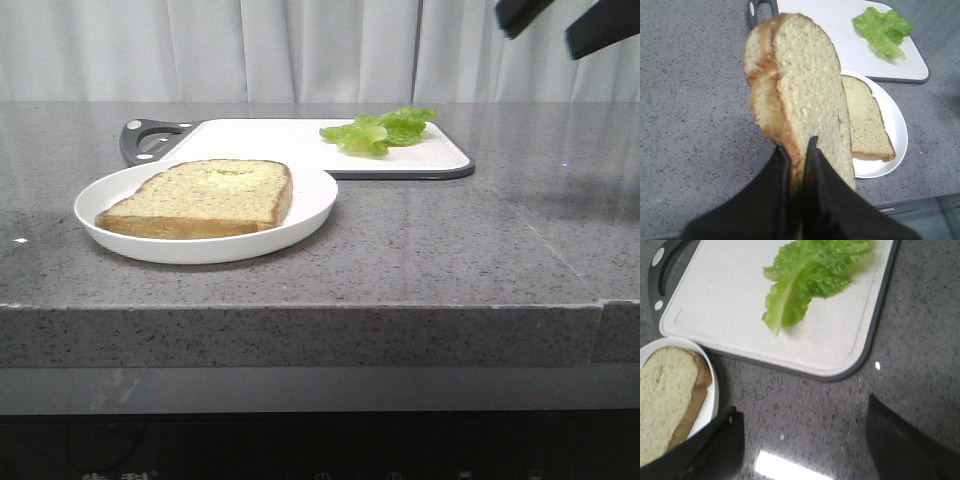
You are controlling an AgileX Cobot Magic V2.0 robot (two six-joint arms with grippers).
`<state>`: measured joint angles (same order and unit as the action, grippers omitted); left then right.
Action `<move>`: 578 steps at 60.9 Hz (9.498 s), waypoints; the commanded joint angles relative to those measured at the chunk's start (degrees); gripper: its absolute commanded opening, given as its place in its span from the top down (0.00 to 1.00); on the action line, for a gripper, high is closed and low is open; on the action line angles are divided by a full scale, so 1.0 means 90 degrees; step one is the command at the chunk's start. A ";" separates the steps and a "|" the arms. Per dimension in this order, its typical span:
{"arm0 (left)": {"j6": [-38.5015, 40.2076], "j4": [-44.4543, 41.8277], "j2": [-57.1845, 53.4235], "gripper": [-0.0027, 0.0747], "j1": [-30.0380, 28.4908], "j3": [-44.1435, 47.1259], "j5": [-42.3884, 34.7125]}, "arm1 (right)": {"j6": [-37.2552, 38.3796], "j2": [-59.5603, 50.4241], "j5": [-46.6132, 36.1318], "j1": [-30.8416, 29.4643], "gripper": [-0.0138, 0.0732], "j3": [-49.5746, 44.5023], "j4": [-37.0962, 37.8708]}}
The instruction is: Left arm grabs bread, right arm adds lettuce
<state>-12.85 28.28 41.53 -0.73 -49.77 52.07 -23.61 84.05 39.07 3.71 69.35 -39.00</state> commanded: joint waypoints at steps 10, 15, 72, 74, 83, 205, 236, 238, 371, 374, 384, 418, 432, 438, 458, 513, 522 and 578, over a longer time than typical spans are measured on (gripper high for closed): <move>0.0057 0.0222 -0.0028 0.99 -0.0021 -0.0150 -0.0388 | -0.0103 0.1368 -0.0375 0.0006 0.23 0.1507 -0.0672; 0.0057 0.0222 -0.0028 0.99 -0.0021 -0.0150 -0.0388 | -0.0103 0.1895 -0.0375 0.0006 0.23 0.2020 -0.0787; 0.0057 0.0222 -0.0028 0.99 -0.0021 -0.0150 -0.0400 | -0.0103 0.4349 0.0126 0.0217 0.37 0.4588 -0.1299; 0.0057 0.0222 -0.0028 0.99 -0.0021 -0.0150 -0.0400 | -0.0103 0.4365 0.0109 0.0229 0.44 0.4588 -0.1303; 0.0057 0.0222 -0.0028 0.99 -0.0021 -0.0150 -0.0400 | -0.0103 0.4361 -0.0040 0.0229 0.71 0.4588 -0.1324; 0.0057 0.0222 -0.0028 0.99 -0.0021 -0.0150 -0.0413 | -0.3533 0.1688 0.0191 0.2102 0.64 0.0069 -0.5446; 0.0057 0.0222 -0.0028 0.99 -0.0021 -0.0150 -0.0413 | -0.2441 0.0466 -0.0035 0.1611 0.37 0.0074 -0.2679; 0.0057 0.0222 -0.0028 0.99 -0.0021 -0.0150 -0.0413 | -0.2164 0.0264 0.0004 0.1581 0.37 0.0074 -0.2292; -0.3633 0.5292 0.5531 0.52 0.0652 -0.1208 0.0667 | 0.1923 -0.4165 0.1286 0.1582 0.45 -0.1767 0.3001; -0.3633 0.5292 0.5531 0.46 0.0641 -0.1208 0.0667 | 0.1923 -0.4165 0.1286 0.1582 0.45 -0.1767 0.3007; -0.3633 0.4922 0.5531 0.41 0.0559 -0.1374 0.0949 | 0.1944 -0.4172 0.1428 0.1582 0.45 -0.1761 0.3328; -0.1195 0.1061 0.3234 0.42 0.0453 -0.2068 0.0838 | 0.3433 -0.4415 0.1968 0.1582 0.45 -0.1761 0.4516; 0.0234 -0.1223 0.1368 0.42 0.0453 -0.1526 0.0669 | 0.3446 -0.5126 0.1907 0.1582 0.45 -0.1772 0.4516; 0.0679 -0.1906 0.0462 0.42 0.0453 -0.1080 0.0506 | 0.3446 -0.5378 0.1900 0.1582 0.45 -0.1825 0.4516; 0.0724 -0.2084 -0.1817 0.42 0.0453 0.0438 -0.0224 | 0.3446 -0.5696 0.1754 0.1582 0.45 -0.1992 0.4524; 0.0729 -0.2044 -0.1935 0.99 0.0453 0.0892 -0.0710 | 0.3440 -0.5696 0.2092 0.1582 0.98 -0.1992 0.4524; 0.0729 -0.2044 -0.1935 0.99 0.0453 0.0892 -0.0727 | 0.3440 -0.5696 0.2092 0.1582 0.98 -0.1992 0.4524; 0.2155 -0.3639 -0.4398 0.99 0.0434 0.4843 -0.5197 | 0.3440 -0.5696 0.2098 0.1582 0.98 -0.1992 0.4524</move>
<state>5.51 -4.48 2.64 3.23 -7.14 14.18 7.64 32.60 61.28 18.28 50.06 0.98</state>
